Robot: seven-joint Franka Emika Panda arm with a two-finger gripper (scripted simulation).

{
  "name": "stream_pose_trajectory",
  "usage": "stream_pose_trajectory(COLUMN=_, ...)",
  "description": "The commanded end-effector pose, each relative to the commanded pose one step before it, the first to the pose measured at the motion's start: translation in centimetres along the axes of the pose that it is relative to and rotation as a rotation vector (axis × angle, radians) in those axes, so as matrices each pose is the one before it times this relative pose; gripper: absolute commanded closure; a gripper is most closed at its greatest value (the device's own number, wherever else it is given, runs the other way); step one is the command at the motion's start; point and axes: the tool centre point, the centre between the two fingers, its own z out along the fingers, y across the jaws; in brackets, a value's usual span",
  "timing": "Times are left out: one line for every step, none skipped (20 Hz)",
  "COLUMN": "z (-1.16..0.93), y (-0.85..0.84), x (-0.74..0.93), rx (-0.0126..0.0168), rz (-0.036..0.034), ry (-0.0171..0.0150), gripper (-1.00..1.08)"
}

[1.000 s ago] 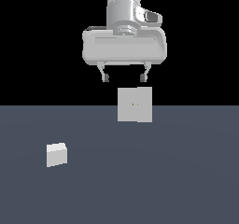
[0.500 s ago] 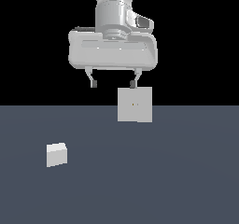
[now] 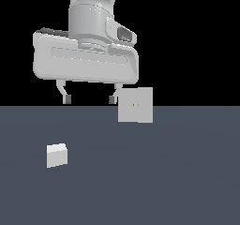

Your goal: Plug the charger into the wall socket.

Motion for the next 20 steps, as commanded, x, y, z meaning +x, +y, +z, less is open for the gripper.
stream_pose_trajectory(z=0.954, y=-1.424, x=-0.669, rx=0.00690, rz=-0.05329, ry=0.02149, gripper=-0.92)
stream_pose_trajectory(z=0.357, y=-0.526, x=-0.233, rx=0.00264, rz=-0.01950, ry=0.00776, gripper=-0.92)
stream_pose_trajectory(z=0.337, y=-0.494, x=-0.219, rx=0.00251, rz=-0.01835, ry=0.00731, gripper=-0.92)
stream_pose_trajectory(z=0.318, y=-0.465, x=-0.204, rx=0.00238, rz=-0.01724, ry=0.00686, gripper=-0.92)
stream_pose_trajectory(z=0.300, y=-0.433, x=-0.190, rx=0.00225, rz=-0.01611, ry=0.00641, gripper=-0.92)
stream_pose_trajectory(z=0.282, y=-0.404, x=-0.177, rx=0.00212, rz=-0.01502, ry=0.00597, gripper=-0.92)
stream_pose_trajectory(z=0.263, y=-0.375, x=-0.163, rx=0.00199, rz=-0.01395, ry=0.00554, gripper=-0.92)
stream_pose_trajectory(z=0.244, y=-0.346, x=-0.151, rx=0.00185, rz=-0.01288, ry=0.00511, gripper=-0.92)
stream_pose_trajectory(z=0.225, y=-0.318, x=-0.138, rx=0.00171, rz=-0.01183, ry=0.00470, gripper=-0.92)
stream_pose_trajectory(z=0.207, y=-0.288, x=-0.125, rx=0.00156, rz=-0.01076, ry=0.00426, gripper=-0.92)
stream_pose_trajectory(z=0.188, y=-0.258, x=-0.112, rx=0.00141, rz=-0.00969, ry=0.00383, gripper=-0.92)
stream_pose_trajectory(z=0.169, y=-0.230, x=-0.100, rx=0.00126, rz=-0.00866, ry=0.00340, gripper=-0.92)
stream_pose_trajectory(z=0.152, y=-0.200, x=-0.088, rx=0.00111, rz=-0.00760, ry=0.00296, gripper=-0.92)
stream_pose_trajectory(z=0.133, y=-0.172, x=-0.075, rx=0.00095, rz=-0.00657, ry=0.00254, gripper=-0.92)
stream_pose_trajectory(z=0.115, y=-0.143, x=-0.064, rx=0.00080, rz=-0.00554, ry=0.00211, gripper=-0.92)
stream_pose_trajectory(z=0.097, y=-0.113, x=-0.052, rx=0.00064, rz=-0.00449, ry=0.00168, gripper=-0.92)
stream_pose_trajectory(z=0.076, y=-0.089, x=-0.040, rx=0.00050, rz=-0.00352, ry=0.00130, gripper=-0.92)
stream_pose_trajectory(z=0.057, y=-0.057, x=-0.030, rx=0.00034, rz=-0.00241, ry=0.00087, gripper=-0.92)
stream_pose_trajectory(z=0.032, y=-0.041, x=-0.015, rx=0.00022, rz=-0.00158, ry=0.00056, gripper=-0.92)
stream_pose_trajectory(z=0.019, y=0.014, x=-0.014, rx=0.00000, rz=0.00000, ry=0.00000, gripper=-0.92)
